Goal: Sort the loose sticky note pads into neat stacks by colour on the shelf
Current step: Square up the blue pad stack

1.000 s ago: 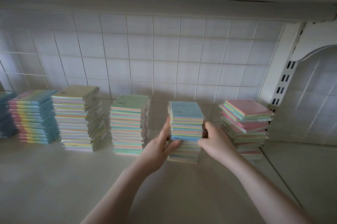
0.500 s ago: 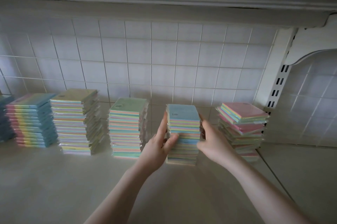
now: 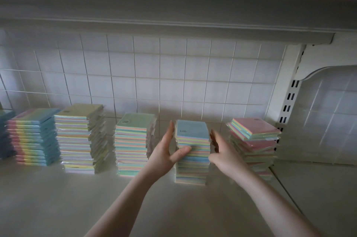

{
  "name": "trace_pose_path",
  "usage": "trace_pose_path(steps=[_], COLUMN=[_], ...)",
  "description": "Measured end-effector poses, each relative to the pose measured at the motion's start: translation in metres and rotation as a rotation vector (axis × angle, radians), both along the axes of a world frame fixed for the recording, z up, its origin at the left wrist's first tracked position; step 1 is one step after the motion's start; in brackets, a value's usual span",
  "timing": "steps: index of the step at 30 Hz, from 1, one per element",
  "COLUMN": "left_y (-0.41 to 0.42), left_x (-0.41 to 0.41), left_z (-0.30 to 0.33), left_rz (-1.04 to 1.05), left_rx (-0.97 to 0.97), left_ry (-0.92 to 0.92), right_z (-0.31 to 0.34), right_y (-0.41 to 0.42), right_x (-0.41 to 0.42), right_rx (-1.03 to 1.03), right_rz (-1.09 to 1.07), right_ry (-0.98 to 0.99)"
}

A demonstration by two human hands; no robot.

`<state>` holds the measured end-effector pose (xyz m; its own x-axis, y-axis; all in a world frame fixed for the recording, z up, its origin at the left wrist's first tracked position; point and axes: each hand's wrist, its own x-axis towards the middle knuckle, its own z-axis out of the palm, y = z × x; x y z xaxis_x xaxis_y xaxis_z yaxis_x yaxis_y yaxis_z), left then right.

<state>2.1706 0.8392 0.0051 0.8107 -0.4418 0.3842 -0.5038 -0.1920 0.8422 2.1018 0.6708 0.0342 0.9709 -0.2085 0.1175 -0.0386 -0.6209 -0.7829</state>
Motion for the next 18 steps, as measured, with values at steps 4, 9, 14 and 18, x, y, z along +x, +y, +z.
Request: trace_pose_path(steps=[4, 9, 14, 18], left_y=[-0.001, -0.003, -0.004, -0.002], left_x=[0.004, 0.003, 0.002, -0.005], left_z=[0.004, 0.002, -0.001, -0.001], left_rz=[-0.039, -0.018, -0.018, 0.013], left_rx=[0.033, 0.036, 0.036, 0.072], left_ry=[-0.014, -0.031, -0.048, -0.077], right_z=[0.009, 0.011, 0.012, 0.006], right_y=[0.001, 0.002, 0.005, 0.004], right_x=[0.002, 0.002, 0.004, 0.000], right_rx=[-0.092, -0.170, -0.190, -0.229], right_rz=[0.035, 0.013, 0.001, -0.068], right_ry=[0.004, -0.018, -0.016, 0.045])
